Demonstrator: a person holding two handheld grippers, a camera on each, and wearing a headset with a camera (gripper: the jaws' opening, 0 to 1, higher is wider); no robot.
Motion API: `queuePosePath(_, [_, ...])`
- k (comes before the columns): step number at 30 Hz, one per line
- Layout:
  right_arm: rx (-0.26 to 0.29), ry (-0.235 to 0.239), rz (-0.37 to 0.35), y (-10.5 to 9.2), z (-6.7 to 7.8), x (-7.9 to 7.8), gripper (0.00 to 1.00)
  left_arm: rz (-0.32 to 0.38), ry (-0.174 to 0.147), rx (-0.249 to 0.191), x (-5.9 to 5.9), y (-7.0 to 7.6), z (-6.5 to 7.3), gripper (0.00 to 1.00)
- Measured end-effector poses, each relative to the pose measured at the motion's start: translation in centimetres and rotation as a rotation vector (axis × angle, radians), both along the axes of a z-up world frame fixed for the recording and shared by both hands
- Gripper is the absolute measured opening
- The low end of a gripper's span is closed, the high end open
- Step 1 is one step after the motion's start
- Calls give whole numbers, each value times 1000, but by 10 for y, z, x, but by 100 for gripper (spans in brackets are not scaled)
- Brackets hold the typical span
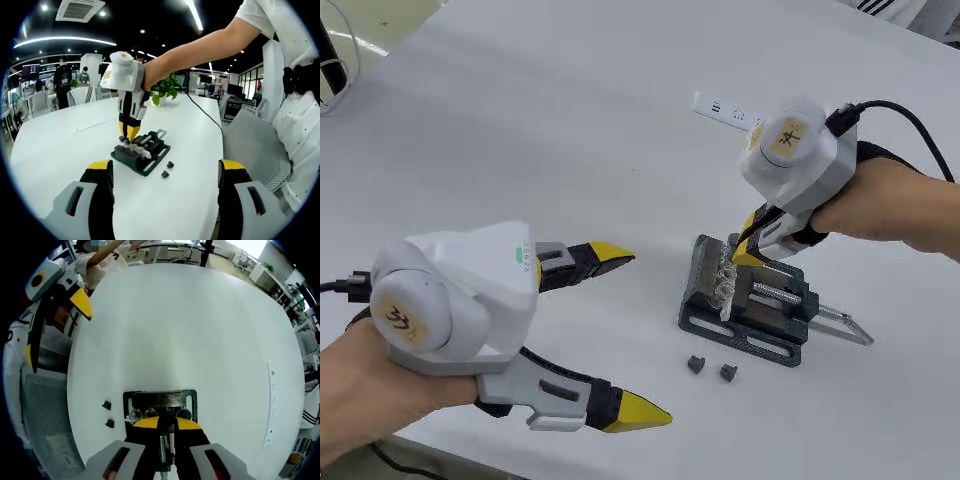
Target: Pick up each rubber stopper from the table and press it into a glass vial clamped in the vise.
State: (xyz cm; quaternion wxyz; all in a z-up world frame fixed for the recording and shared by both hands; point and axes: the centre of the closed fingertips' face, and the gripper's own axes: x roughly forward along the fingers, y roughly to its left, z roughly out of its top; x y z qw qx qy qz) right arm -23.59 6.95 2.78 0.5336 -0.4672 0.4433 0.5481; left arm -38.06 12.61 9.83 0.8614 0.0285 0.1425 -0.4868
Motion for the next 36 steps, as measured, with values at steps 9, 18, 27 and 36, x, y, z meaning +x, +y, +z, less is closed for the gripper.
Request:
queuePosePath(9, [-14,-1,-28,1,-2,1,5,-14,7,9,-1,-1,-4,85])
queuePosePath(18, [-27,-6,-44,2,-2,1,4,-42,36,68,-5,-3,-25,85])
queuePosePath(27, [-26,-19,-41,1,-2,0,5,-50,43,71,-8,-6,-26,84])
queuePosePath(36, [8,-30,-23,1,-2,0,7,-43,44,60,-8,-4,-24,84])
